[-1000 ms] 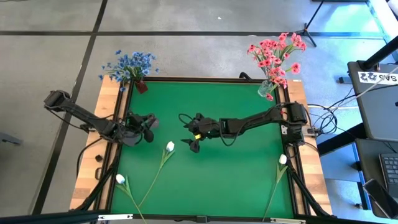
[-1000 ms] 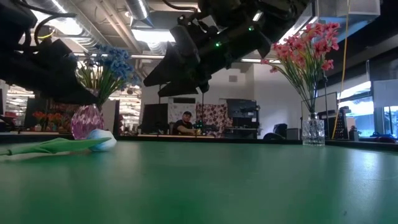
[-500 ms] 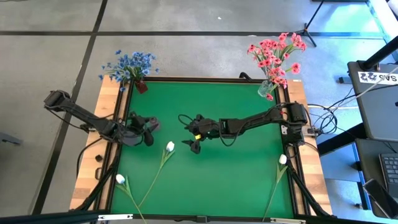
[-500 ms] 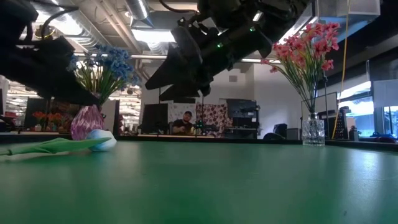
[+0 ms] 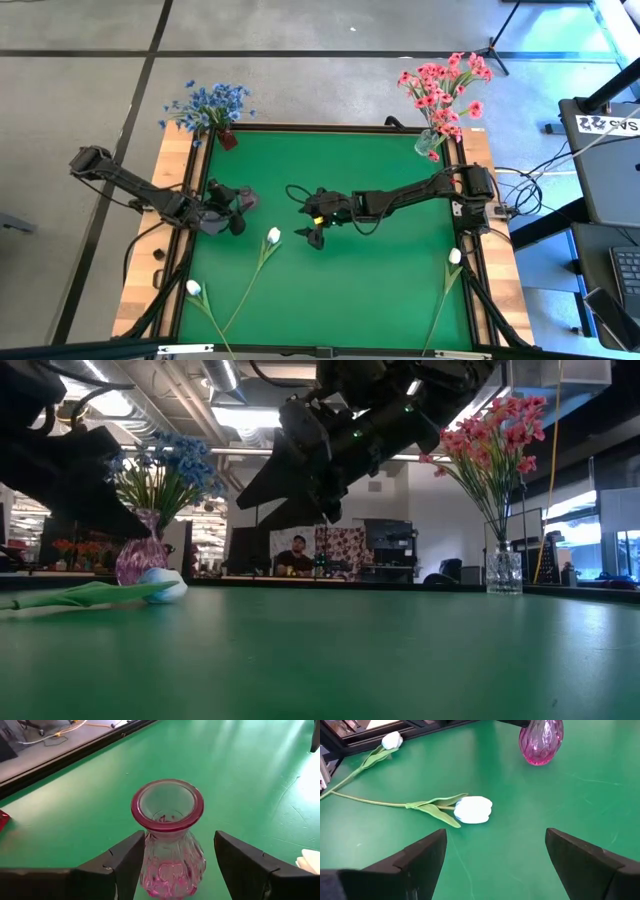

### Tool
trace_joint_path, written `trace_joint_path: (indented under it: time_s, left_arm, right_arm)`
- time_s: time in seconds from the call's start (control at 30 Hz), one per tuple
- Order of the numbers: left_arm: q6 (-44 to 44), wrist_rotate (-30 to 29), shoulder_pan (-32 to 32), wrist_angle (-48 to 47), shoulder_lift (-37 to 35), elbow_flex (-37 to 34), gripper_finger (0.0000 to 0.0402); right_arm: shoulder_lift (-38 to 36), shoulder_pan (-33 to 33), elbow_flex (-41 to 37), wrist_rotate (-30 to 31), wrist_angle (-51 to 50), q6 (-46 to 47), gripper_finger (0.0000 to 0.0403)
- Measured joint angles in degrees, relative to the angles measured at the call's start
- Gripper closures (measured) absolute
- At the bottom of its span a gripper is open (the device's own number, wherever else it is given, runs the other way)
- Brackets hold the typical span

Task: Sort flowers into vase by color
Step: Adjust the purple vase, then put the top white tulip into the purple vase

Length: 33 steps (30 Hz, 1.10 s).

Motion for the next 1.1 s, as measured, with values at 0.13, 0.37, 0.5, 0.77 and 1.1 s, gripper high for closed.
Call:
trace_joint_path:
  time_s: [0.13,0.37,0.5,0.77,1.1]
  left_arm:
    - [0.0,2.3,1.5,-1.2,0.0,1.0,0.0168]
    - [-3.0,4.5,4.7,-8.3,0.0,5.1,0.0168]
    - [-6.2,10.4,6.1,-12.3,0.0,6.7,0.0168]
    - [-11.0,17.3,6.4,-17.5,0.0,11.3,0.0168]
    - [-27.2,28.5,-2.1,-24.1,1.2,20.0,0.0168]
  right_arm:
    - [0.0,0.0,0.0,-0.4,-0.6,0.3,0.0065]
    - [0.0,0.0,0.0,-0.4,-0.9,1.4,0.0065]
    - [0.0,0.0,0.0,-0.4,-1.0,1.4,0.0065]
    - [-0.2,0.0,0.0,-1.9,-1.0,1.8,0.0065]
    - [-8.7,0.0,0.0,-0.4,-7.5,2.1,0.0065]
